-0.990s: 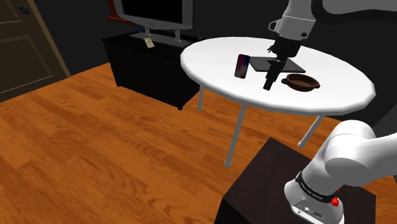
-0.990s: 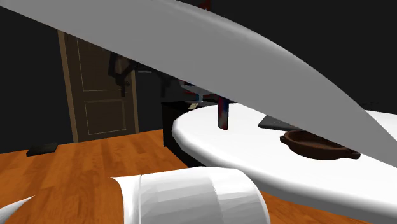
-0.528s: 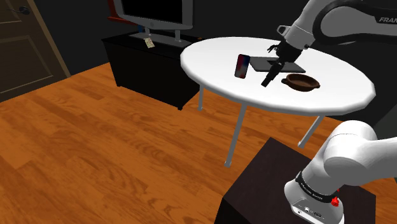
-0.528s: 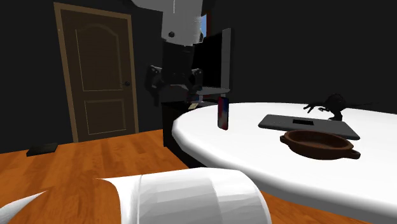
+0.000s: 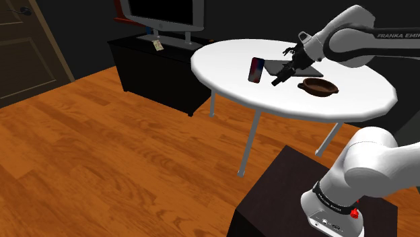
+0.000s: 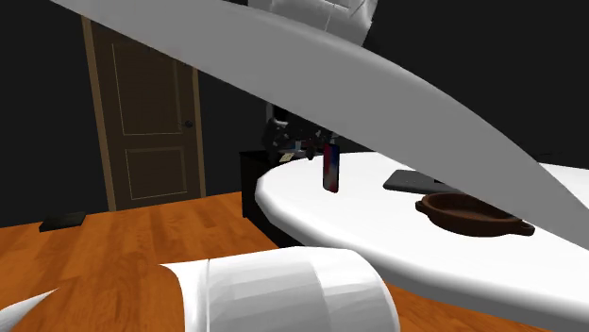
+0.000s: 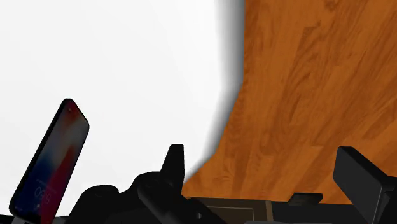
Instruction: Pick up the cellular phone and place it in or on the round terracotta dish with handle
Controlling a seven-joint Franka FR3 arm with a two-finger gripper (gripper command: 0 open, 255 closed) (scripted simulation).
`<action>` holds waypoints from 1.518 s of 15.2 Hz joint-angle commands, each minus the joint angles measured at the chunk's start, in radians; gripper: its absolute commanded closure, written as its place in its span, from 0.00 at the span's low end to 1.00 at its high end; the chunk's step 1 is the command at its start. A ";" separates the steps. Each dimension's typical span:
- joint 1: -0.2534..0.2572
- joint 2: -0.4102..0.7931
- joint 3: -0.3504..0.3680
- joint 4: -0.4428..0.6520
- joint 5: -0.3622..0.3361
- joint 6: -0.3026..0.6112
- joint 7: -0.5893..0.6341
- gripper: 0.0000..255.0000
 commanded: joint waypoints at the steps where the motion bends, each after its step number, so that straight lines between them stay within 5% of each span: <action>1: 0.041 0.026 -0.096 -0.003 0.014 0.114 -0.092 0.00; 5: 0.199 0.070 -0.312 0.032 0.071 0.299 -0.277 0.00; 14: 0.701 -0.084 -0.805 0.249 0.136 0.539 -0.659 0.00; 17: 0.833 -0.204 -0.896 0.355 0.120 0.559 -0.758 0.00; 23: 0.927 -0.203 -0.939 0.396 0.120 0.602 -0.767 0.00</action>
